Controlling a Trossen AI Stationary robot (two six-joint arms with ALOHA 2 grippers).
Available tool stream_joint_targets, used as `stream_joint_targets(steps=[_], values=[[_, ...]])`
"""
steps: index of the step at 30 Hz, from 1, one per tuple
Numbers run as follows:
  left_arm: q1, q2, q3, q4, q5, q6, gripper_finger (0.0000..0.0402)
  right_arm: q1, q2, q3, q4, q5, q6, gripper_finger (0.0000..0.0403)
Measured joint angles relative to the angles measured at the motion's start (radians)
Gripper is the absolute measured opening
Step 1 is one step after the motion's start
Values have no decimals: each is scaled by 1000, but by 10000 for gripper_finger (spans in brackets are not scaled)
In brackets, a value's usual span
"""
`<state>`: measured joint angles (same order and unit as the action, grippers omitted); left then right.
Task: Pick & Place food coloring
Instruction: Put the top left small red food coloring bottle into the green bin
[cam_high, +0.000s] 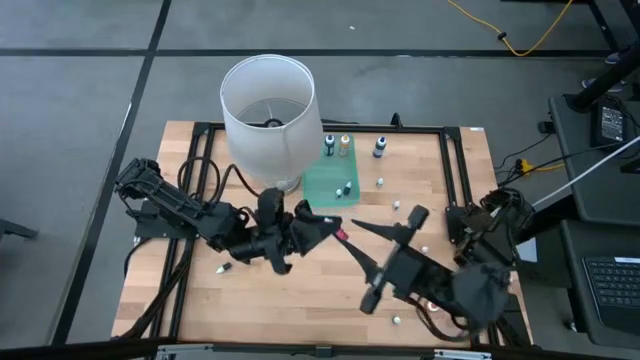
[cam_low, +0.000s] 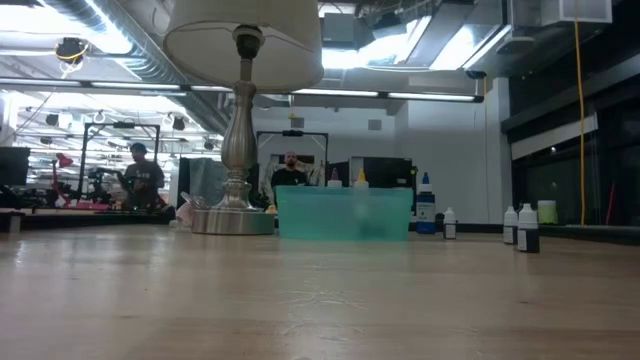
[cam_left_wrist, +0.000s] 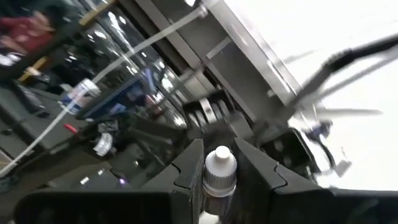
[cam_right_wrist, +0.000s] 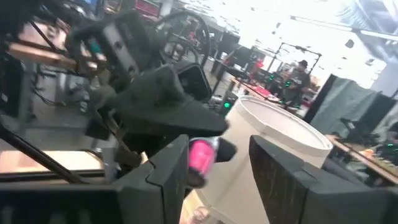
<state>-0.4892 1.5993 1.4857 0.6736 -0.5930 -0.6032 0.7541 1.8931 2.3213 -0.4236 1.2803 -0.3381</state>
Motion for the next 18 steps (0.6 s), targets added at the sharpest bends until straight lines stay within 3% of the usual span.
stream_joint_targets(steps=[9,14,18], values=[[-2,-2,0,-170,181,83,67,50,0,32,-2,33,157,172],[-8,-1,0,-272,206,134,67,50,0,33,-86,-125,398,172],[-8,-1,0,-311,251,182,67,50,0,33,-284,-279,658,172]])
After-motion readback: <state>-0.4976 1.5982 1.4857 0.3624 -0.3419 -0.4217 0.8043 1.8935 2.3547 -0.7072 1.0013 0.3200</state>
